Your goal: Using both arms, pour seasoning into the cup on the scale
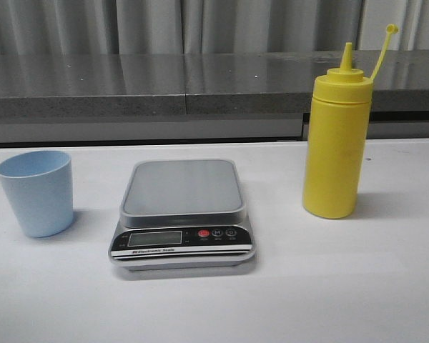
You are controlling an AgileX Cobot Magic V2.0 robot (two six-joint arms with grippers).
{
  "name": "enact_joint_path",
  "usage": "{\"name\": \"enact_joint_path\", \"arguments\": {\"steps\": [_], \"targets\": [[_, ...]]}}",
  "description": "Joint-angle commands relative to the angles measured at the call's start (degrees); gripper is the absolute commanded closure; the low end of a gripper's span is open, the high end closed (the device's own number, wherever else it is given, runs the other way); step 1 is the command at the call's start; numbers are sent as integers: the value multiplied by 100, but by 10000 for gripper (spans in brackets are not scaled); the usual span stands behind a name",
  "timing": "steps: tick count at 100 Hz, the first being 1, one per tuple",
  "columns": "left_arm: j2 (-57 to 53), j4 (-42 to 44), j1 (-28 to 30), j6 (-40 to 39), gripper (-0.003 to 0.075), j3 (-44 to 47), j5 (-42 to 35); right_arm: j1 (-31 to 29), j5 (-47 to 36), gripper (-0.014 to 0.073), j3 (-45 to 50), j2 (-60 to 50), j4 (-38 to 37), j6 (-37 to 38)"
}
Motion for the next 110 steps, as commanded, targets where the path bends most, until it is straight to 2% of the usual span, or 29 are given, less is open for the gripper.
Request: {"name": "enact_joint_path", "arguments": {"steps": [1, 19, 55, 110], "targets": [[230, -126, -172, 0, 269, -222, -386, -33, -461, 662, -85, -128, -52, -39], [916, -126, -350, 0, 270, -617, -13, -33, -461, 662, -85, -128, -52, -39], [2396, -126, -350, 0, 271, -1782, 1124, -33, -461, 662, -85, -128, -52, -39], [4094, -126, -350, 0, 272, -2680, 1355, -33, -461, 662, -85, -128, -52, -39]]}}
